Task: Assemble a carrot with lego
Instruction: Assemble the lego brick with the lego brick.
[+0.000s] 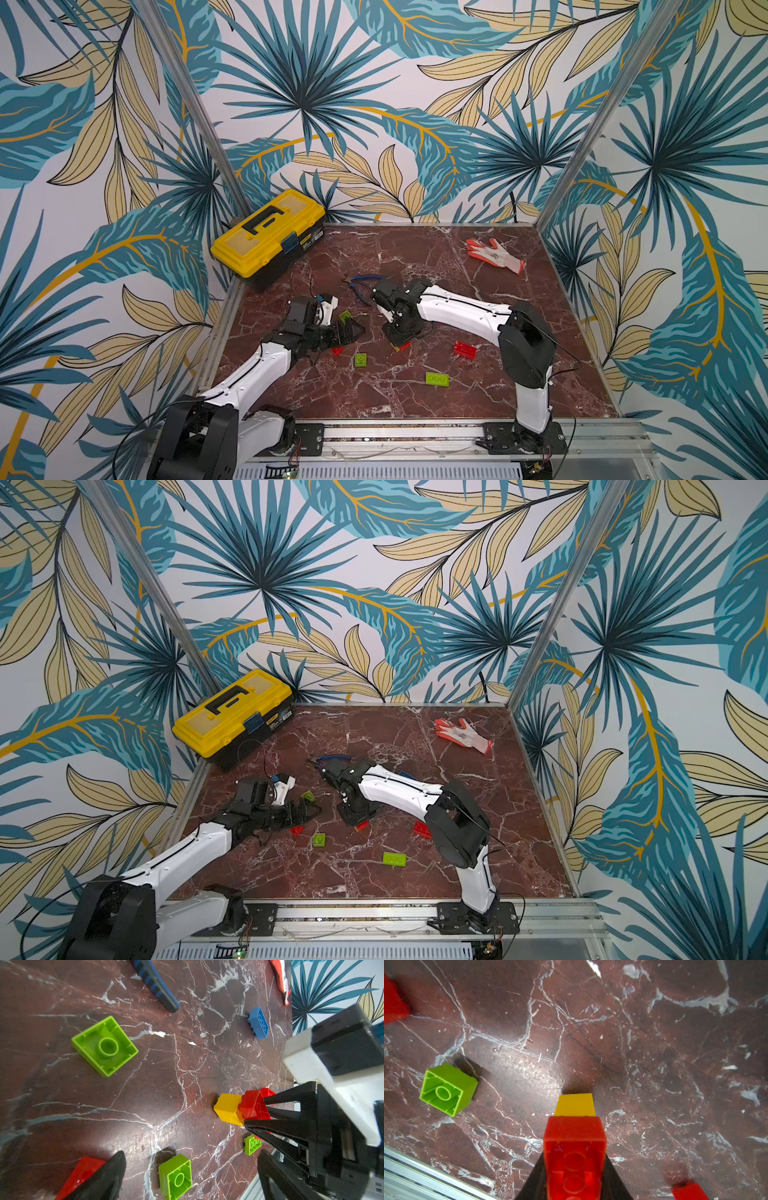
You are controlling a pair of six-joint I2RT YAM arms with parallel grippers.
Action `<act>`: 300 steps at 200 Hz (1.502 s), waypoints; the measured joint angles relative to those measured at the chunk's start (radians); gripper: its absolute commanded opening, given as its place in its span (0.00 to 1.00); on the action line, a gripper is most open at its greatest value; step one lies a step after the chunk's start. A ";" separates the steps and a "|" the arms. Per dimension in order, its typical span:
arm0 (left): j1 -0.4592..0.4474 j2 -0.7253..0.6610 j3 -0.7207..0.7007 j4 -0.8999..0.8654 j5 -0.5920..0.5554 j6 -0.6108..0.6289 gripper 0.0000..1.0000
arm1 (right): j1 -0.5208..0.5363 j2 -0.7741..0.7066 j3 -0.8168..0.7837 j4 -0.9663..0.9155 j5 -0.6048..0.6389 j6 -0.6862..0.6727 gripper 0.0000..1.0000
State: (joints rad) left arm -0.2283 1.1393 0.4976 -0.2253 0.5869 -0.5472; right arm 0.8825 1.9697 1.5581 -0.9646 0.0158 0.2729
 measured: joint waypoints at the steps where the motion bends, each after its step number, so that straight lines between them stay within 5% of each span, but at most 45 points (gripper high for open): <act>1: 0.000 0.000 0.000 0.000 0.000 0.000 0.99 | 0.000 0.000 0.000 0.000 0.000 0.000 0.27; 123: 0.000 0.012 0.000 0.001 -0.003 0.000 0.99 | -0.002 0.028 0.007 -0.002 0.006 -0.014 0.27; 300: 0.000 0.007 0.000 0.001 -0.002 0.000 0.99 | 0.034 -0.023 -0.108 0.143 0.111 0.143 0.23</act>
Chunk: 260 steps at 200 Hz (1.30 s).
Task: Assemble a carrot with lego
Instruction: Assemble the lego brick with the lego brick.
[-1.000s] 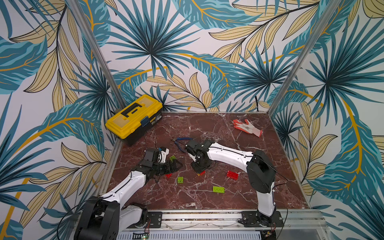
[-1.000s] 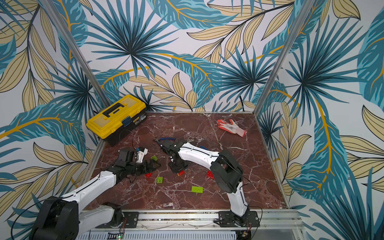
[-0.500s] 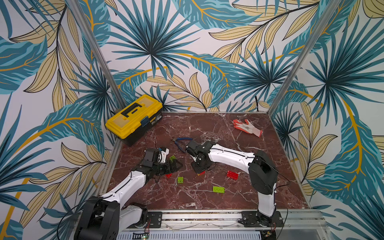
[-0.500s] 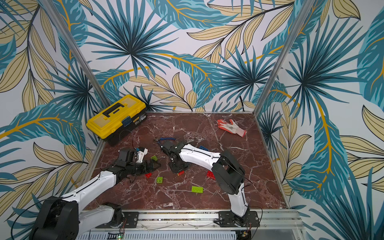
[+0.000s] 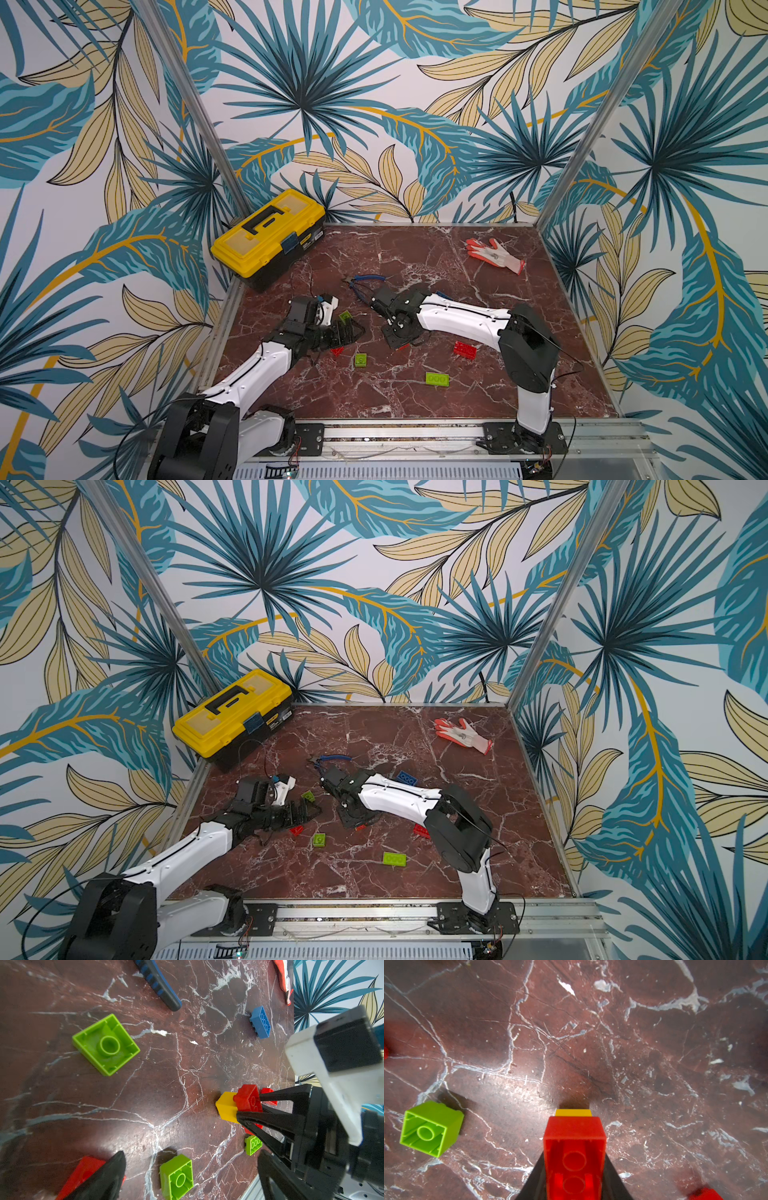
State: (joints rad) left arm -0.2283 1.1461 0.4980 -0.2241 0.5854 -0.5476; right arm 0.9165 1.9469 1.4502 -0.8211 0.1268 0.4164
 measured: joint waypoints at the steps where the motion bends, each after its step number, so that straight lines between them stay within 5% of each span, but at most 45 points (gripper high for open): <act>1: 0.000 0.000 0.000 0.000 0.000 0.000 0.99 | 0.000 0.000 0.000 0.000 0.000 -0.003 0.23; 138: 0.000 -0.022 0.031 -0.029 -0.028 -0.002 0.99 | -0.076 -0.013 -0.007 0.021 -0.129 -0.553 0.30; 260: -0.027 0.043 0.047 0.025 0.133 -0.026 0.99 | -0.085 -0.007 0.006 -0.008 -0.167 -0.585 0.45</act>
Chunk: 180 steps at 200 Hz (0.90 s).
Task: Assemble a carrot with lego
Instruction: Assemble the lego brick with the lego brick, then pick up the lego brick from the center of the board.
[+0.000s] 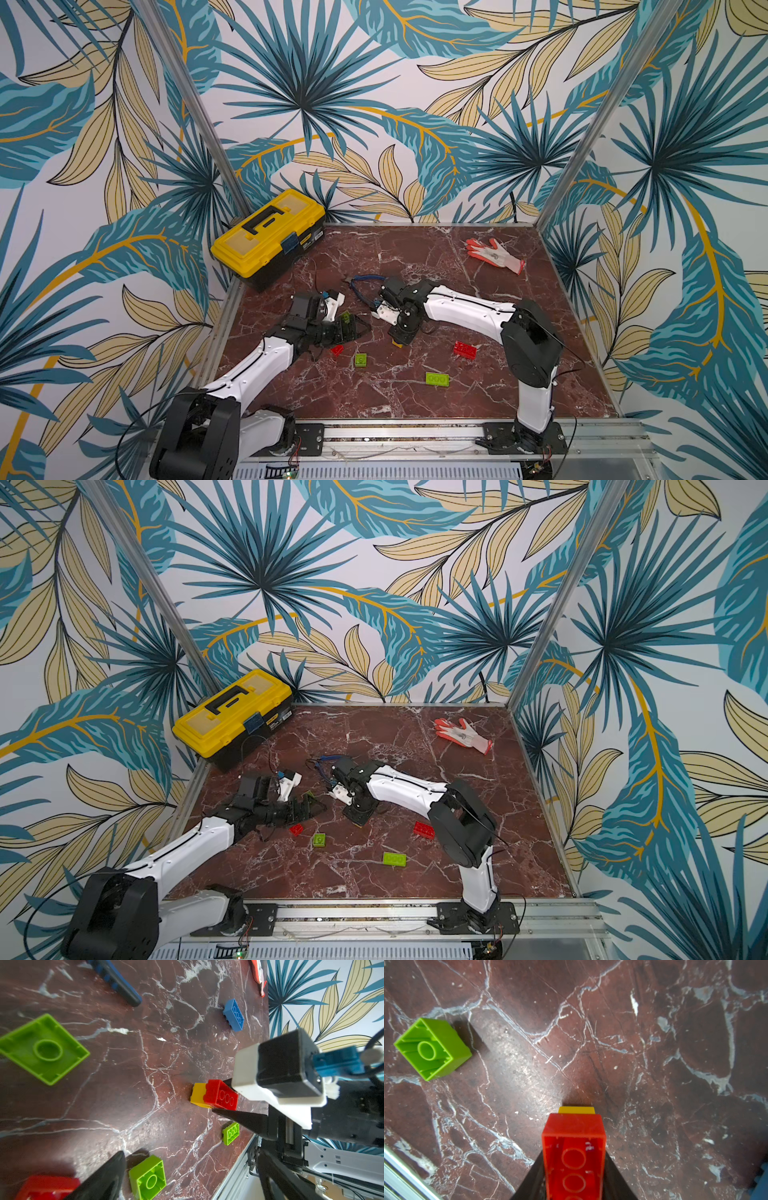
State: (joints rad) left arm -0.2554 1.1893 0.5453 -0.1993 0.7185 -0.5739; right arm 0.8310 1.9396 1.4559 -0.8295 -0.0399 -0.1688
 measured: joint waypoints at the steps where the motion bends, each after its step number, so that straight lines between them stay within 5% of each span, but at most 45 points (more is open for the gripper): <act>1: 0.000 0.000 0.000 0.001 0.000 0.000 1.00 | 0.000 0.000 0.000 0.000 0.000 0.000 0.45; 83: -0.014 0.016 -0.008 0.067 0.028 -0.024 0.99 | -0.003 -0.037 0.000 -0.006 -0.010 0.061 0.82; 141: -0.027 -0.172 -0.053 0.137 0.041 -0.056 0.99 | -0.127 -0.264 -0.021 0.000 -0.012 0.072 0.98; 180: -0.092 0.077 0.040 0.152 0.013 -0.051 0.99 | -0.320 -0.301 -0.084 0.024 0.016 0.047 0.92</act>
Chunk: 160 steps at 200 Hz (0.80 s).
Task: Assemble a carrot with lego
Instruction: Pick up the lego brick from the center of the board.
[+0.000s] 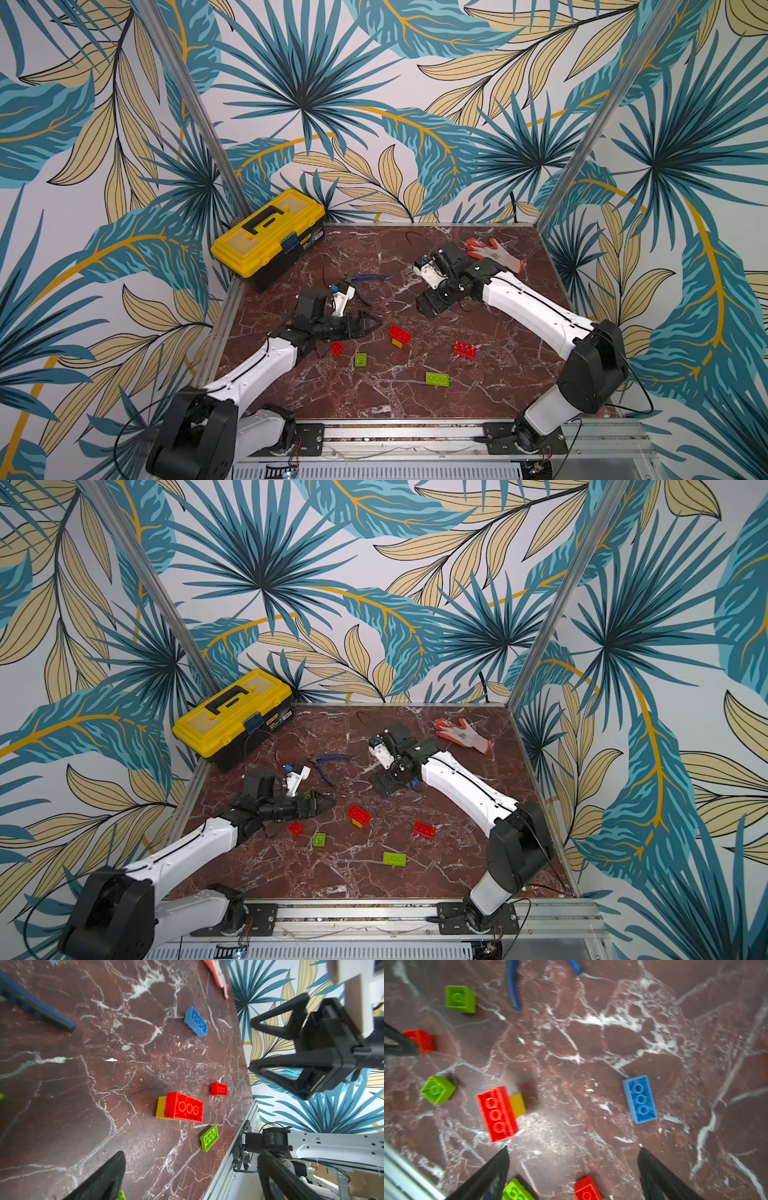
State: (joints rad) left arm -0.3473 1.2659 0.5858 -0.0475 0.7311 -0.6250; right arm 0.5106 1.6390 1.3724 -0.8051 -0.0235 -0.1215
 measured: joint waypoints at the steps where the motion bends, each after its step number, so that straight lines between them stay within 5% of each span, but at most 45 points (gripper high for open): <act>1: -0.001 0.005 0.002 0.000 -0.001 0.000 0.99 | -0.003 0.002 -0.001 0.001 0.001 0.000 0.92; 33: -0.034 0.156 0.078 -0.001 -0.031 0.026 0.99 | -0.085 0.109 -0.011 0.043 0.033 -0.039 0.86; 100: -0.043 0.223 0.149 0.006 -0.029 0.068 0.99 | -0.134 0.365 0.121 0.061 0.064 -0.114 0.78; 160: -0.043 0.275 0.150 0.006 -0.016 0.083 0.97 | -0.148 0.410 0.164 0.060 0.058 -0.141 0.55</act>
State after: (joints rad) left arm -0.3904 1.5410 0.7357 -0.0414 0.7151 -0.5419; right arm 0.3626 2.0491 1.5368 -0.7456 0.0349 -0.2623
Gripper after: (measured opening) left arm 0.978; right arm 0.575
